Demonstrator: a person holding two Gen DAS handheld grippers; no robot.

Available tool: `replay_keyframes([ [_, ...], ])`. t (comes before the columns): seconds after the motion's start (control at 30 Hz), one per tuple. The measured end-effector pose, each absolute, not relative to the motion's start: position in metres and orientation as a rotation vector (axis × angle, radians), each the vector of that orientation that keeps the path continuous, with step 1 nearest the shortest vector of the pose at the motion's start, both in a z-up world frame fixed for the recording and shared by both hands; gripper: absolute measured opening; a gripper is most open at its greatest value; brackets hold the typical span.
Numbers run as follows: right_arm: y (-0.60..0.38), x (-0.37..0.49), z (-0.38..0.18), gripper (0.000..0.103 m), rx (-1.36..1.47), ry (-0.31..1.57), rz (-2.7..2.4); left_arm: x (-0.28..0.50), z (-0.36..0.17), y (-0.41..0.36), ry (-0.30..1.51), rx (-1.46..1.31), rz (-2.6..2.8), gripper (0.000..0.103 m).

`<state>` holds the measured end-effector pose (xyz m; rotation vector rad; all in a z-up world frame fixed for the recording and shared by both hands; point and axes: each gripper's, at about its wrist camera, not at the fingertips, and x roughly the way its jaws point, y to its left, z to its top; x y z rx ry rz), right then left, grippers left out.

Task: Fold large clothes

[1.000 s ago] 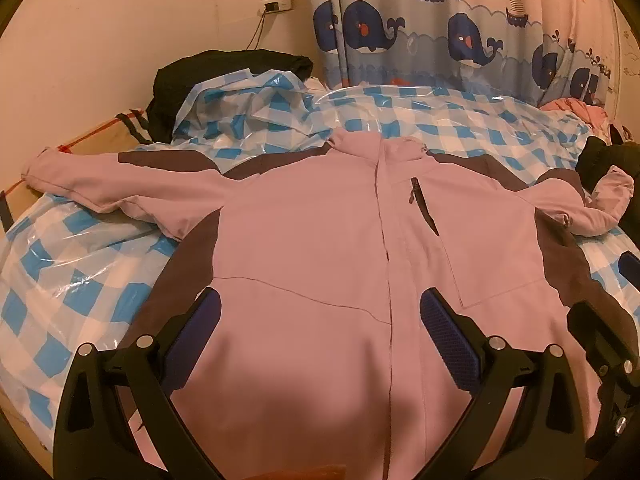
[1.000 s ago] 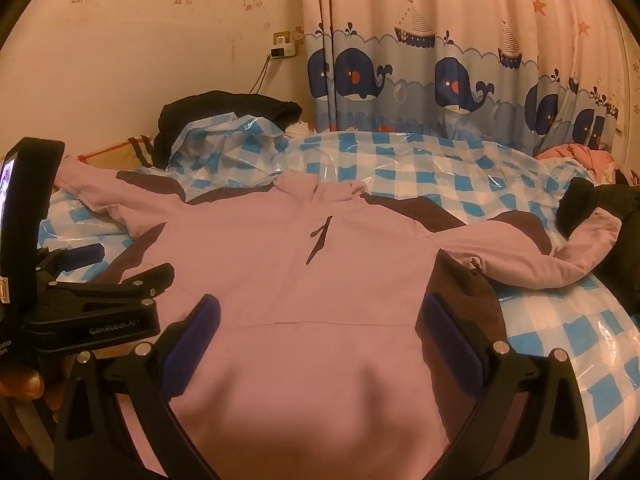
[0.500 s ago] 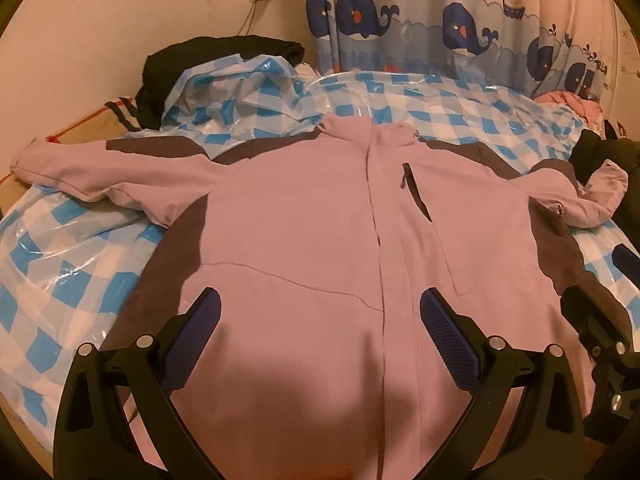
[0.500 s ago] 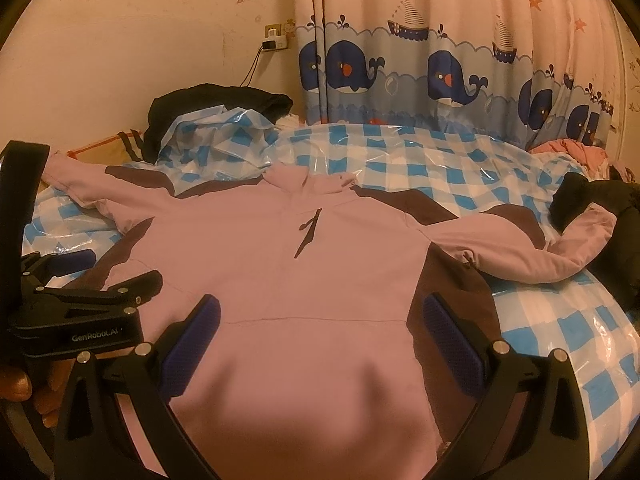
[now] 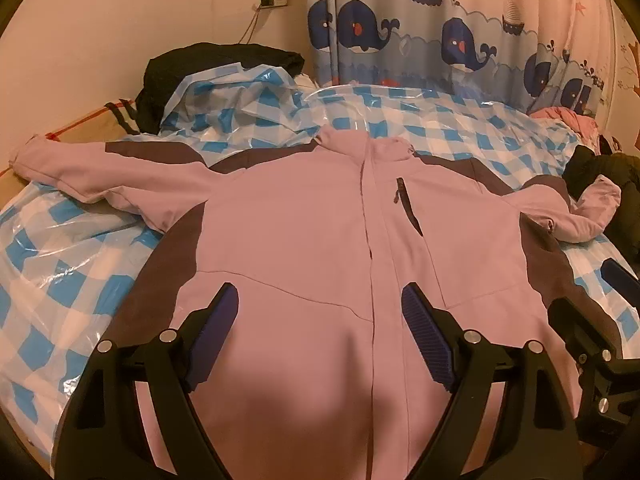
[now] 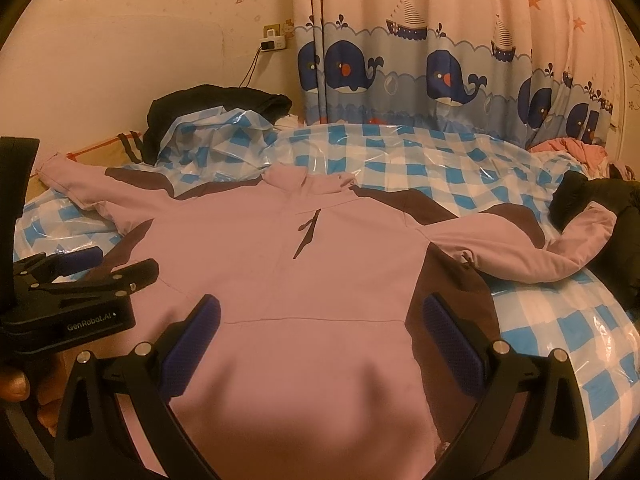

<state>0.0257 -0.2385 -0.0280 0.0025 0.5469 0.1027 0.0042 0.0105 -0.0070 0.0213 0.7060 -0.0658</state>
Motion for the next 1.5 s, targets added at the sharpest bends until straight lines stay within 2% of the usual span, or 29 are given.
replay_keyframes([
  [0.07,-0.238,0.026,-0.027,0.097,0.003,0.548,0.103,0.006,-0.009,0.009,0.713,0.024,-0.062,0.088],
  [0.6,-0.237,0.026,-0.029,0.097,0.003,0.554,0.104,0.006,-0.011,0.011,0.712,0.018,-0.047,0.093],
  [0.8,-0.237,0.027,-0.027,0.097,0.005,0.554,0.104,0.006,-0.013,0.018,0.707,-0.035,-0.038,0.094],
  [1.0,-0.237,0.027,-0.027,0.097,0.005,0.555,0.104,0.007,-0.015,0.009,0.744,0.082,-0.029,0.094],
  [1.17,-0.237,0.027,-0.028,0.097,0.007,0.556,0.105,0.005,-0.012,0.007,0.739,0.06,-0.071,0.094],
  [1.37,-0.238,0.027,-0.026,0.097,0.01,0.557,0.108,0.002,-0.008,0.024,0.7,-0.142,-0.058,0.094],
  [1.5,-0.248,0.023,-0.011,0.097,0.029,0.514,0.128,0.005,-0.001,0.011,0.64,0.048,0.003,0.094],
])
